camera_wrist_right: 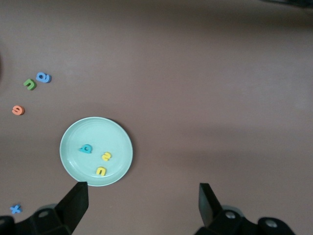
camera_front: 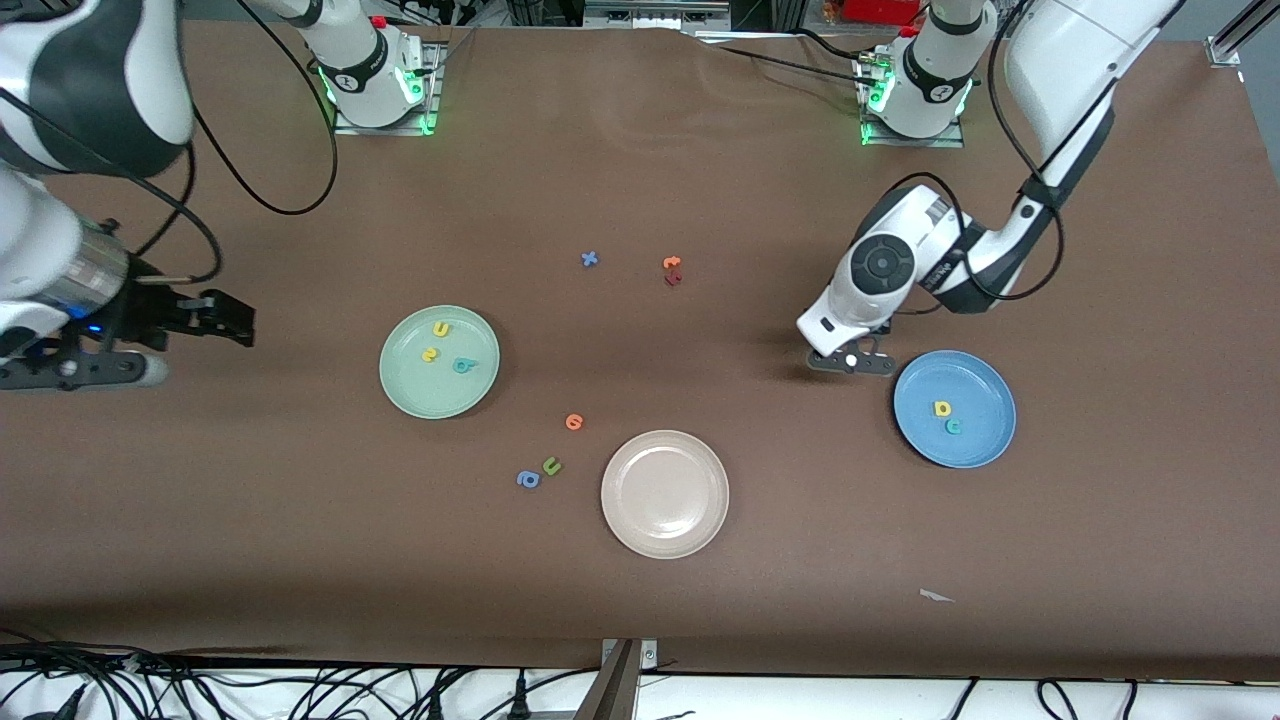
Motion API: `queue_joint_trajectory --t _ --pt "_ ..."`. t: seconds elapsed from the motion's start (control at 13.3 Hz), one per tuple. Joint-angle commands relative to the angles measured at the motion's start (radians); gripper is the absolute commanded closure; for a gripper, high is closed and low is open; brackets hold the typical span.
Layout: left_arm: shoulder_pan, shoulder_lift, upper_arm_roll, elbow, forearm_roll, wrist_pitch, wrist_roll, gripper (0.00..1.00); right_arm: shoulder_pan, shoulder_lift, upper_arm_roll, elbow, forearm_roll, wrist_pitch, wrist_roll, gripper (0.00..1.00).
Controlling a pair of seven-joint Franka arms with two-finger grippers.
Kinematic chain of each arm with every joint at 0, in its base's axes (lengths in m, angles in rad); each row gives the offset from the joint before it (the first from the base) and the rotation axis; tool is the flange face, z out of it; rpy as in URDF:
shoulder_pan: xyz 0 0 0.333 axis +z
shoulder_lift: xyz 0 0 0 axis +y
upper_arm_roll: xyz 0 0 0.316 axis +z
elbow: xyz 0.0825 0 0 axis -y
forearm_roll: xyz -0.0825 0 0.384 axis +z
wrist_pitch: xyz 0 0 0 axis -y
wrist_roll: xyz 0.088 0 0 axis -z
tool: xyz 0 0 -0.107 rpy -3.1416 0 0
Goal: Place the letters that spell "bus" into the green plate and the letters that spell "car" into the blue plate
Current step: 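Place the teal j on the blue plate while the right gripper returns to rest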
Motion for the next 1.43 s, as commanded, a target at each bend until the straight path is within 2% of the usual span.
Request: queue_joint_trajectory --t 0.0,0.15,0.23,0.38,0.45,0.53,0.6,0.68,0.75,0.9,1.06,1.21,1.36 --pt "0.068 0.043 -0.003 0.146 -0.029 -0.128 0.193 0.94 -0.138 -0.121 0.172 -0.082 -0.056 -0.043 -0.011 0.00" --pt "0.128 0.056 0.002 0.183 -0.023 -0.149 0.308 0.94 -0.270 -0.195 0.295 -0.200 -0.057 -0.051 -0.010 0.00" --pt "0.149 0.060 0.014 0.192 -0.019 -0.149 0.347 0.93 -0.297 -0.271 0.315 -0.305 -0.056 -0.042 -0.004 0.00" --pt "0.148 0.094 0.072 0.232 -0.015 -0.149 0.425 0.92 -0.323 -0.416 0.340 -0.523 -0.059 0.077 0.015 0.00" --pt "0.148 0.106 0.097 0.236 -0.014 -0.147 0.460 0.89 -0.349 -0.442 0.353 -0.561 -0.060 0.134 0.032 0.00" --pt "0.148 0.109 0.123 0.238 -0.012 -0.144 0.479 0.86 -0.408 -0.435 0.387 -0.549 -0.060 0.150 0.032 0.00" --pt "0.146 0.111 0.131 0.255 -0.014 -0.141 0.478 0.61 -0.489 -0.427 0.465 -0.520 -0.057 0.156 0.032 0.00" --pt "0.148 0.116 0.129 0.278 -0.018 -0.143 0.467 0.20 -0.533 -0.409 0.519 -0.480 -0.048 0.150 0.029 0.00" --pt "0.140 0.107 0.128 0.284 -0.019 -0.143 0.459 0.00 -0.521 -0.390 0.519 -0.439 -0.060 0.127 0.026 0.00" --pt "0.149 0.099 0.126 0.318 -0.026 -0.149 0.436 0.00 -0.492 -0.364 0.499 -0.392 -0.069 0.091 0.026 0.00" --pt "0.152 0.074 0.128 0.347 -0.026 -0.153 0.435 0.00 -0.483 -0.363 0.495 -0.392 -0.072 0.091 0.029 0.00" --pt "0.154 0.027 0.131 0.358 -0.017 -0.213 0.436 0.00 -0.476 -0.360 0.496 -0.392 -0.072 0.093 0.030 0.00" --pt "0.163 0.011 0.135 0.420 -0.019 -0.286 0.439 0.00 -0.476 -0.361 0.495 -0.392 -0.072 0.090 0.030 0.00"
